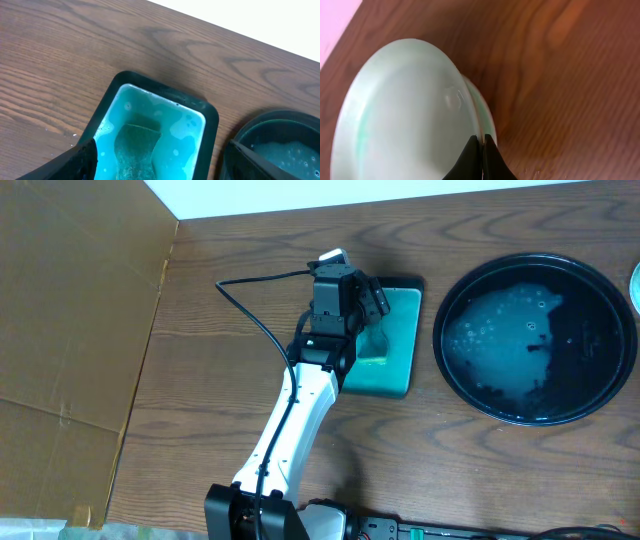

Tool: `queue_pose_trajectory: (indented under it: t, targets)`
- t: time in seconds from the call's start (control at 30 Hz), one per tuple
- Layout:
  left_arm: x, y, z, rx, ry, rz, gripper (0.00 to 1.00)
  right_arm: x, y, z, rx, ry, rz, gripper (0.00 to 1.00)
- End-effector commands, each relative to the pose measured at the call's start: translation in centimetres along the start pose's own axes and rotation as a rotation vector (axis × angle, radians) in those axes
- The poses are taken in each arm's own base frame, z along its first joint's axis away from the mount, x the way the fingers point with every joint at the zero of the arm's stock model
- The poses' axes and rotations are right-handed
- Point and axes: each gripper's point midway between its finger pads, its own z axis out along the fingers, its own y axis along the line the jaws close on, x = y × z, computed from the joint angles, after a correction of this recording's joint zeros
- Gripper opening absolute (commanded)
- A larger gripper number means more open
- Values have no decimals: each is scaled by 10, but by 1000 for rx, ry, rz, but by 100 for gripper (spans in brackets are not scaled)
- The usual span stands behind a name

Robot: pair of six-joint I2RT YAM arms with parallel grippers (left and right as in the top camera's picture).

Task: Clean dirty plates on tray and stack at the side
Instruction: 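Lower the plate onto the right-side stack and release it, then move the right gripper back toward the empty black tray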

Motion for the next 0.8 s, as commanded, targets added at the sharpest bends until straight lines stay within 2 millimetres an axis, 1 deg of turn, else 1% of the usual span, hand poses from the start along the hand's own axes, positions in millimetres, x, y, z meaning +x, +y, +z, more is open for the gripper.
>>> queue_pose_trajectory:
  t: [0.0, 0.07, 0.1, 0.13, 0.17, 0.2, 0.23, 0.27, 0.3, 0.33, 0.37, 0.43, 0.47, 0.5, 0.57, 0.67, 0.7, 0.73, 0.77]
  targets:
    - [-3, 1, 0, -10, -9, 9, 81, 0, -9, 14, 39, -26, 63, 1]
    - [-3, 1, 0, -10, -9, 9, 81, 13, -3, 25, -4, 23, 35, 5]
    - [-3, 1, 0, -10, -9, 9, 81, 19, 0, 29, -23, 44, 11, 10]
    - [-3, 1, 0, -10, -9, 9, 81, 30, 6, 35, -66, 88, -60, 24]
    - [-3, 1, 0, -10, -9, 9, 81, 34, 9, 35, -79, 103, -92, 22]
    - [-3, 1, 0, -10, -9, 9, 81, 37, 10, 35, -85, 114, -126, 9]
    - [-3, 1, 0, -10, -9, 9, 81, 40, 10, 34, -86, 122, -152, 1]
    - [-3, 1, 0, -10, -9, 9, 81, 43, 10, 31, -83, 133, -170, 1]
    - [-3, 1, 0, -10, -9, 9, 81, 46, 10, 29, -78, 144, -179, 5]
    - [-3, 1, 0, -10, -9, 9, 81, 47, 9, 25, -74, 154, -183, 14]
    - [-3, 1, 0, -10, -9, 9, 81, 48, 8, 20, -66, 164, -187, 19]
    - [-3, 1, 0, -10, -9, 9, 81, 46, 9, 7, -60, 170, -190, 19]
    - [-3, 1, 0, -10, -9, 9, 81, 43, 10, 0, -62, 167, -189, 21]
    - [-3, 1, 0, -10, -9, 9, 81, 39, 11, -8, -65, 161, -189, 27]
    - [-3, 1, 0, -10, -9, 9, 81, 29, 16, -28, -76, 136, -189, 51]
    - [-3, 1, 0, -10, -9, 9, 81, 12, 20, -65, -84, 80, -190, 81]
    - [-3, 1, 0, -10, -9, 9, 81, 8, 21, -76, -87, 67, -192, 94]
    - [-3, 1, 0, -10, -9, 9, 81, 5, 22, -88, -90, 54, -194, 99]
    - [-3, 1, 0, -10, -9, 9, 81, 5, 23, -98, -98, 51, -198, 99]
